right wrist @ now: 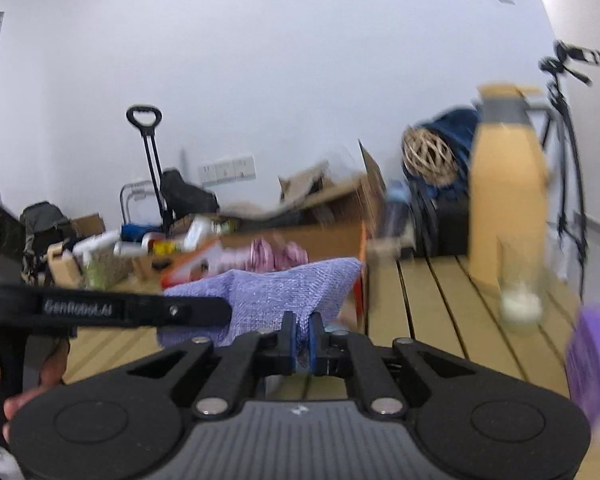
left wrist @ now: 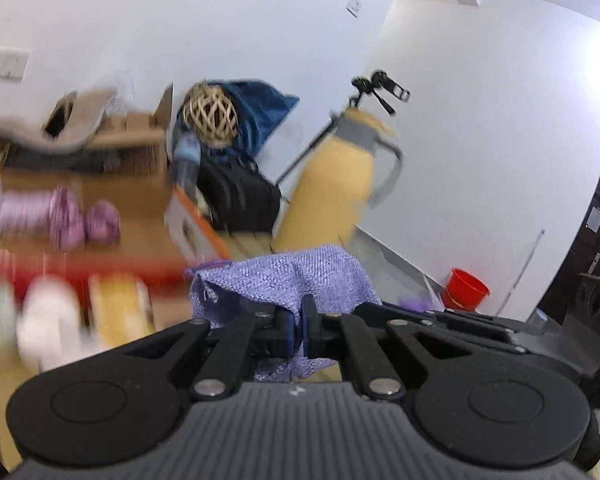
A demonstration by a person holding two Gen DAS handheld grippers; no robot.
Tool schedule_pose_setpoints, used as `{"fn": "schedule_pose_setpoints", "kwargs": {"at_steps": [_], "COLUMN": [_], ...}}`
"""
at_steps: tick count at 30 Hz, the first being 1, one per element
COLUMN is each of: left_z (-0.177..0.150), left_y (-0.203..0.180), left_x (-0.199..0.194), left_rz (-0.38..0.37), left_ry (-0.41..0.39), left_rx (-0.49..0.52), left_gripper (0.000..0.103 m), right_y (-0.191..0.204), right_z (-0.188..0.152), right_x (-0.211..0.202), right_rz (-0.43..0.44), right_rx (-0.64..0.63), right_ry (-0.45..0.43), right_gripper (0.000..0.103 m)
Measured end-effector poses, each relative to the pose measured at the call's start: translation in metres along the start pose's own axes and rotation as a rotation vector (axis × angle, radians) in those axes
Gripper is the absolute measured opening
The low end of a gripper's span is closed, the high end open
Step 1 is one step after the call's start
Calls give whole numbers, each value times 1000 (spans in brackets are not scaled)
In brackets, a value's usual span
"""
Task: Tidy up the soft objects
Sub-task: 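Place the purple cloth into the red-rimmed box and open the left tool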
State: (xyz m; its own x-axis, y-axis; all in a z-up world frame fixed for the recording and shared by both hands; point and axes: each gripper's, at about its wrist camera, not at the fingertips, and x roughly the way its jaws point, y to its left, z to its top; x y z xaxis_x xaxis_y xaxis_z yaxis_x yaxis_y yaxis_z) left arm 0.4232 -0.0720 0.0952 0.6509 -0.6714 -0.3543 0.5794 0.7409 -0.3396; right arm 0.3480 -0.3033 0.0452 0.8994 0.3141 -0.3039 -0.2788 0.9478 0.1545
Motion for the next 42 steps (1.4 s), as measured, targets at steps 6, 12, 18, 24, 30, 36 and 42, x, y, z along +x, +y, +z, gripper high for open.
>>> {"fn": "schedule_pose_setpoints", "kwargs": {"at_steps": [6,12,18,24,30,36,42], "left_z": [111,124,104,115,130,126,48], "left_y": [66,162,197,184,144,91,33], "left_x": [115,228,247,200,123,35,-64], "left_rz": [162,272,335,341,351,346,357], "left_ry": [85,202,357,276,178,41,-100], "left_rx": [62,-22,-6,61,116,154,171], "left_gripper": [5,5,40,52,59,68,77], "right_y": [-32,-65,-58,-51,-40,-26,-3], "right_z": [109,131,100,93,134,173,151], "right_x": [153,313,385,390,327,239,113], "right_rz": [-30,-58,-104,-120,-121,-142,-70], "right_rx": [-17,48,-74,-120,-110,-111,-55], "right_ry": [38,252,421,472,389,285,123], "right_gripper": [6,6,7,25,32,40,54]}}
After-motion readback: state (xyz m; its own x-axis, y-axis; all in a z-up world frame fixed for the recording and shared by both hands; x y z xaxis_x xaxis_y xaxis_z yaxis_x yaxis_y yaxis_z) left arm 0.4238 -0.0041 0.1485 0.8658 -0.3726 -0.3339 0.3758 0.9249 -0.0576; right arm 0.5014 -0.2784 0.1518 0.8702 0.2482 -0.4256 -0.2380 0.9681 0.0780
